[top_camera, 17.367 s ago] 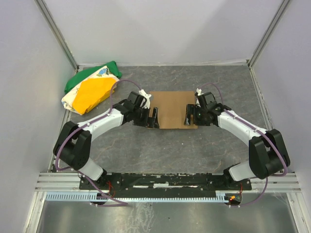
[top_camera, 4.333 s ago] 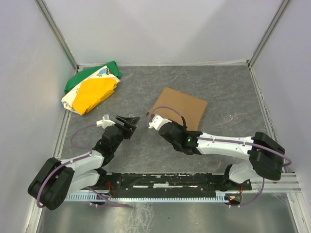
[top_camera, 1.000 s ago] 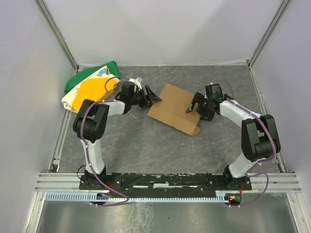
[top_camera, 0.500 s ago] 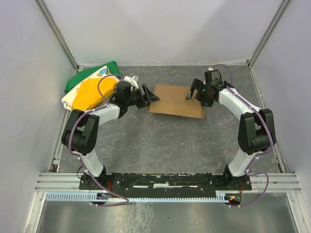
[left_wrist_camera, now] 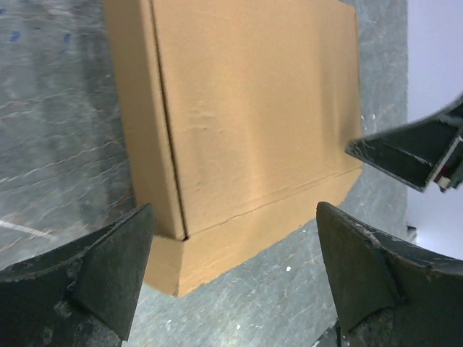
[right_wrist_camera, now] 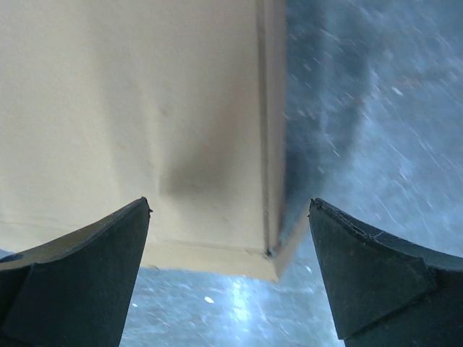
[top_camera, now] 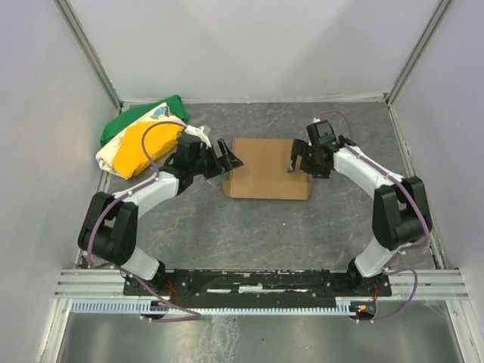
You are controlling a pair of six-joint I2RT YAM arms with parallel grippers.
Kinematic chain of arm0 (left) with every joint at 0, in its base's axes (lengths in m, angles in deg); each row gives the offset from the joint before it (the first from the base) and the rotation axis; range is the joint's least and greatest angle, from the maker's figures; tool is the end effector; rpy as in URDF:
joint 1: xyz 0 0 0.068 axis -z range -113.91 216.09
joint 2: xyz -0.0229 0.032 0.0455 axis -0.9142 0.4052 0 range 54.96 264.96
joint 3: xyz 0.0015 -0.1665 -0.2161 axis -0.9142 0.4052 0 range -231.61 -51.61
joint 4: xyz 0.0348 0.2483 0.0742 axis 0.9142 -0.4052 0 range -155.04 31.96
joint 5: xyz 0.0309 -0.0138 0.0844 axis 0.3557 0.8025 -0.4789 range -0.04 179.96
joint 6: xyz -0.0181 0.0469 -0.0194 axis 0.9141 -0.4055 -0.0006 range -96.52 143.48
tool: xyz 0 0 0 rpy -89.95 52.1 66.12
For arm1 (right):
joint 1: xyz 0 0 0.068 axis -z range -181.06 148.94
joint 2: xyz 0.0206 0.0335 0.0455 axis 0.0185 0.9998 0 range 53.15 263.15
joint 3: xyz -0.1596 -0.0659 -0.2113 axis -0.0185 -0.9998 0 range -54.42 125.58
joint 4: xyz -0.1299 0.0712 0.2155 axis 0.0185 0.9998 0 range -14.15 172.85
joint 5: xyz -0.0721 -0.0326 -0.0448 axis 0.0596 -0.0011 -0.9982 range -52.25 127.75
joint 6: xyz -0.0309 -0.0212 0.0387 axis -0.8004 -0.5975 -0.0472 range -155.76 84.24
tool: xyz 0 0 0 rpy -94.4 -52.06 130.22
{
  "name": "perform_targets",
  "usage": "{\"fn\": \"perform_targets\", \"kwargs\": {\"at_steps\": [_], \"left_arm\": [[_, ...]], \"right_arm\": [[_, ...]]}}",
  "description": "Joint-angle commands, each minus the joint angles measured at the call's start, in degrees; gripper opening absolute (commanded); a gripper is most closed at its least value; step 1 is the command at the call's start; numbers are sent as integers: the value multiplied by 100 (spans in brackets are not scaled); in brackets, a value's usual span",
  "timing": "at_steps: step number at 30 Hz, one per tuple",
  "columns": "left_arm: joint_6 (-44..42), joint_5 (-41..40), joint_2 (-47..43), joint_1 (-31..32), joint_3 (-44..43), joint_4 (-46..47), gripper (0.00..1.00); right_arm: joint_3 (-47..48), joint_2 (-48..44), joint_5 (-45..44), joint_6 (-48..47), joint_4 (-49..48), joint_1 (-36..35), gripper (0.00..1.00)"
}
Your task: Fold the paper box
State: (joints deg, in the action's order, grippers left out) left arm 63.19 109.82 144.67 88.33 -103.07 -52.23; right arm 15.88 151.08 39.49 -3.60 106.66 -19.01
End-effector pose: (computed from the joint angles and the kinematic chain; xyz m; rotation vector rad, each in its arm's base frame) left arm 0.3092 -0.1394 0.2152 -0.1285 2.2663 -0.9777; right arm 0.3409 0.1115 0.2212 0.3146 2.6143 0.3512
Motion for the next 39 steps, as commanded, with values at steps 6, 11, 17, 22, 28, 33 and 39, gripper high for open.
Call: {"fn": "perform_targets", "kwargs": {"at_steps": [6, 11, 17, 22, 28, 33, 39], "left_arm": [[-590, -511, -1380, 8, 1267, 550, 99], [-709, -464, -1340, 27, 1547, 830, 99], [-729, -506, -919, 231, 1680, 1563, 99], [-771, -829, -839, 284, 1835, 1944, 99], [-739, -576, -557, 293, 1851, 2489, 99], [-853, -406, -313, 320, 1573, 1865, 99], [-993, -867, -669, 576, 1480, 1022, 99]], "right_arm": [[-1827, -2120, -580, -160, -151, -3, 98], [-2236, -2301, -129, -471, -396, -216, 93], [-2290, -2116, -55, -580, -783, -393, 95], [-2180, -1854, -27, -726, -997, -428, 99], [-2088, -1559, 23, -794, -1266, -434, 100], [-2003, -1383, 55, -821, -1253, -444, 99], [-2060, -1490, 17, -805, -1218, -477, 98]]}}
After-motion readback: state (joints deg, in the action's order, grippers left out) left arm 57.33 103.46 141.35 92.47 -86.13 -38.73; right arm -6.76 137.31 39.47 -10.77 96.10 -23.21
